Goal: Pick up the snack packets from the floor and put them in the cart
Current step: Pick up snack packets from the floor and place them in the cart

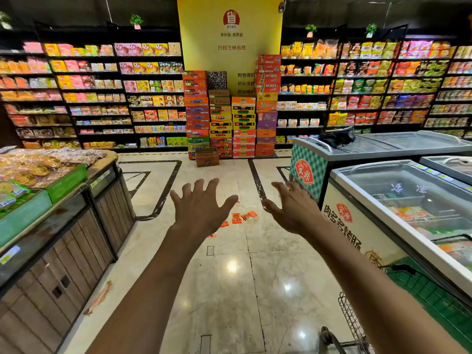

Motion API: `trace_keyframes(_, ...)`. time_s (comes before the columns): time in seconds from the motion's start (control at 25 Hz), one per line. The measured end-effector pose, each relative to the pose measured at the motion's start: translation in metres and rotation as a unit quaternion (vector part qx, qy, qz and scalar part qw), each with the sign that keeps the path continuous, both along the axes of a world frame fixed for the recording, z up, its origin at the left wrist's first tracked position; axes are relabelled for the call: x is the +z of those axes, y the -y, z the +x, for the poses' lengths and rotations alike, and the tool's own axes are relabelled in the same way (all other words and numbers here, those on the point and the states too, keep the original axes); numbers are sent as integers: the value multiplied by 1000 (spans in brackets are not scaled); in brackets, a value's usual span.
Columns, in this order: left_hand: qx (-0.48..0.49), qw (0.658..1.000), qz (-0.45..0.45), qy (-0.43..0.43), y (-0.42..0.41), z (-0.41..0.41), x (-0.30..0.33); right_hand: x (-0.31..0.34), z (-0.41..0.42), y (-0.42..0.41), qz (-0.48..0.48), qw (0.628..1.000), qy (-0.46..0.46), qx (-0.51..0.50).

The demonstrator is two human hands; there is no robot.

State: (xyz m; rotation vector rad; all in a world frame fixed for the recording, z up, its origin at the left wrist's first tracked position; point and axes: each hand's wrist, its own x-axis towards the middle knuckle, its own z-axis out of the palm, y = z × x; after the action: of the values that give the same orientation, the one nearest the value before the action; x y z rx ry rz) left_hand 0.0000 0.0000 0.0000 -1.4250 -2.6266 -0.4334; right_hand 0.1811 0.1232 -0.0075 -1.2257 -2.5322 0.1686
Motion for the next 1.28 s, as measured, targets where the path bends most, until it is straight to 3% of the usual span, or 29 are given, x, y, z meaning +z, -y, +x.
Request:
trace_keyframes(0.32, -3, 999, -16, -42, -149, -85, -12, -16, -92, -151, -5, 1000, -15, 5)
trace_keyframes(0.64, 23, 999, 17, -17, -296, -196, -11, -7, -210, -308, -8, 1000, 5, 14)
trace_keyframes(1.08, 20, 999, 29, -7, -522, -435, -40, -46, -442, -532, -30, 999, 0, 25)
trace_keyframes(1.28, 16, 1000, -8, -2, -619, -508, -56, -65, -517, -631, -49, 998, 0, 26)
